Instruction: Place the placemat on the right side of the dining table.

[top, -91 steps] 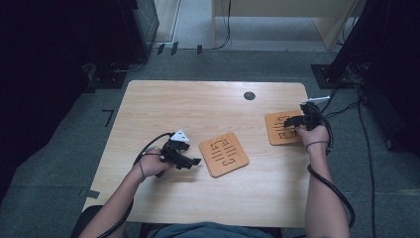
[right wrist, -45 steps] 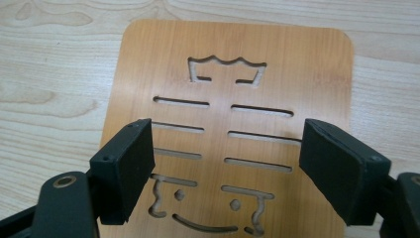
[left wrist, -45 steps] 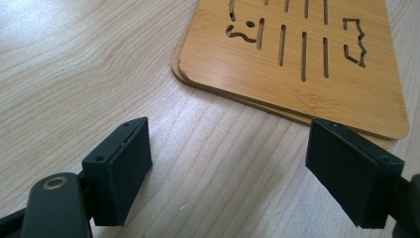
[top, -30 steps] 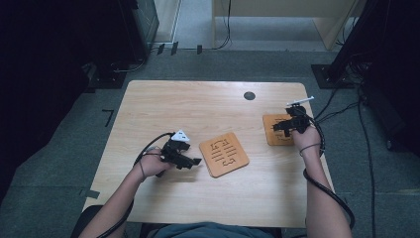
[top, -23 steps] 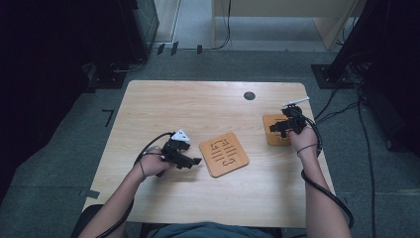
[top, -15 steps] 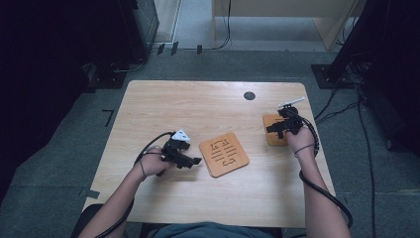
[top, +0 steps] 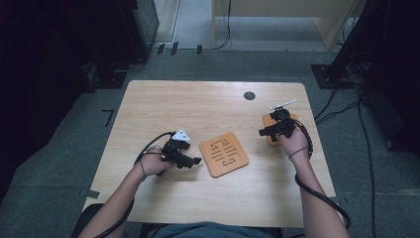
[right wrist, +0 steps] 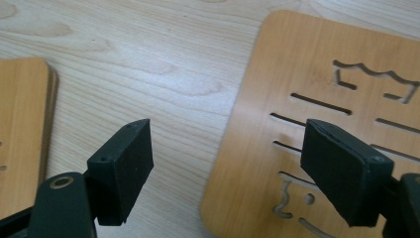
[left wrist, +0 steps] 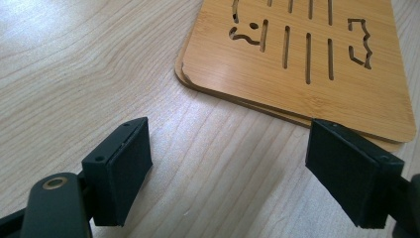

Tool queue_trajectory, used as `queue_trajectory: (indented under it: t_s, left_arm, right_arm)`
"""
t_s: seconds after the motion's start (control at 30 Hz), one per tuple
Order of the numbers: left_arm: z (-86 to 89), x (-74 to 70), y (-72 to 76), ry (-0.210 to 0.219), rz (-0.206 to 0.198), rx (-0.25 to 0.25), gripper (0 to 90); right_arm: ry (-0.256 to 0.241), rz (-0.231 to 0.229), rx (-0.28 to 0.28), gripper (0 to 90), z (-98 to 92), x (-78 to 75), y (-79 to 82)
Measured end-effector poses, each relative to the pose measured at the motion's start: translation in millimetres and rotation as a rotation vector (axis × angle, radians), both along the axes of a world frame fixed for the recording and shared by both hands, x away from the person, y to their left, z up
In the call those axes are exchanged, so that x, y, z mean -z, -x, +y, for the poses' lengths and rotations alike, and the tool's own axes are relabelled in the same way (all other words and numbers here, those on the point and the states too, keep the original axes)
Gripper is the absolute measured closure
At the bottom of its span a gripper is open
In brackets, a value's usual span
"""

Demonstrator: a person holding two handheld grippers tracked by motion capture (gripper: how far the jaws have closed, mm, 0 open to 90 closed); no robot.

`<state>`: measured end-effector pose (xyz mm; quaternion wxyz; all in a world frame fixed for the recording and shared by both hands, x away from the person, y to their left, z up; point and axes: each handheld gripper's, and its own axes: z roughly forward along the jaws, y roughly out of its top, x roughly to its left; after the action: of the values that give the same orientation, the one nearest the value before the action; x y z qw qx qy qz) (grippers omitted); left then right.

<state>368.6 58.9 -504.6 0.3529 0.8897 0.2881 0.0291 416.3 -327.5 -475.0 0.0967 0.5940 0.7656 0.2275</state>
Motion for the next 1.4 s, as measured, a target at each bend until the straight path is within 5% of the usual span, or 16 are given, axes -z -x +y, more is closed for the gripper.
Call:
queue_trajectory:
  t_s: [1.4]
  left_arm:
    - [0.6,-0.2,-0.1,-0.005,-0.004,0.001,16.8]
  right_arm:
    - [0.007,-0.008,-0.205,20.4,78.2,5.8,17.0]
